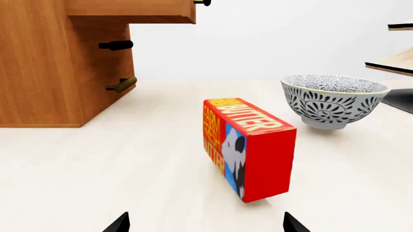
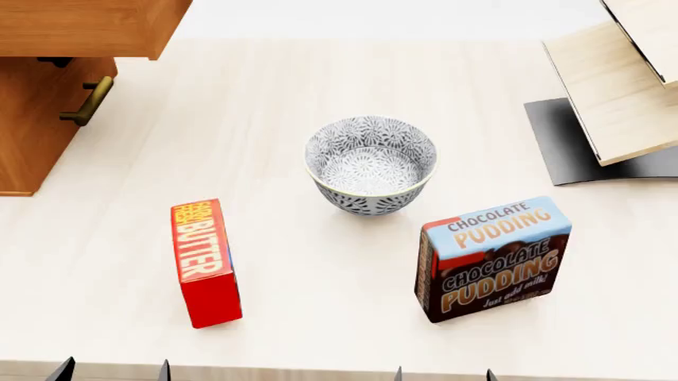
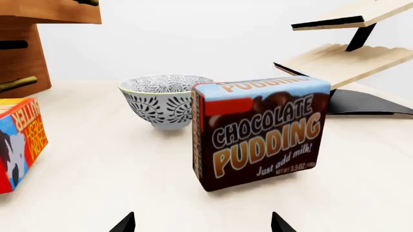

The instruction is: Close the top drawer of the cabinet.

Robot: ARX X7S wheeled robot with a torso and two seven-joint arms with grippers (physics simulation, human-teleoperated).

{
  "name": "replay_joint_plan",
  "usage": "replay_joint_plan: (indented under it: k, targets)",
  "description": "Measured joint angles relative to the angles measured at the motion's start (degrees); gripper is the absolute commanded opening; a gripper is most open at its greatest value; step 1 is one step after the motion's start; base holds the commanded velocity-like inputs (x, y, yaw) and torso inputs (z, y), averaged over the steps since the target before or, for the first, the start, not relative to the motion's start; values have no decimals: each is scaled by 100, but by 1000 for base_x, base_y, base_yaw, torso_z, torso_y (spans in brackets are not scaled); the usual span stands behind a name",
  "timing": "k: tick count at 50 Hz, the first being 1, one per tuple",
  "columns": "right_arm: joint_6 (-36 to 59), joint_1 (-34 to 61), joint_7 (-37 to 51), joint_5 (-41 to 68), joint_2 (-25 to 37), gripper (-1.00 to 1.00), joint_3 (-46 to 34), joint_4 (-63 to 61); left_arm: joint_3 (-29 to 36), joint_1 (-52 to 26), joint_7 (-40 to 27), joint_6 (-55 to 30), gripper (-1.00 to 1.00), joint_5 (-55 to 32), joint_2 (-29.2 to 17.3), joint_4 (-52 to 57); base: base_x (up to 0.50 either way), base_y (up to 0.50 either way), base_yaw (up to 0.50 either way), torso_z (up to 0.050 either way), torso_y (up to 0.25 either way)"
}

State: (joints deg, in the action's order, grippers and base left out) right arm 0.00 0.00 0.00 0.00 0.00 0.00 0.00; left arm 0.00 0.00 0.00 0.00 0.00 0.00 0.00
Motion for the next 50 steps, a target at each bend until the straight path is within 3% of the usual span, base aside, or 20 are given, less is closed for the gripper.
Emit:
replay_joint_plan:
  k: [21,50]
  targets:
    - [-11,-11,345,132,263,100,-349,-26,272,-59,-271,-112,100,-339,-256,-47,0,0,0,1,0]
    - [27,0,650,256,490,100,-678,-37,518,-33,-479,-97,100,-631,-500,14,0,0,0,50,0]
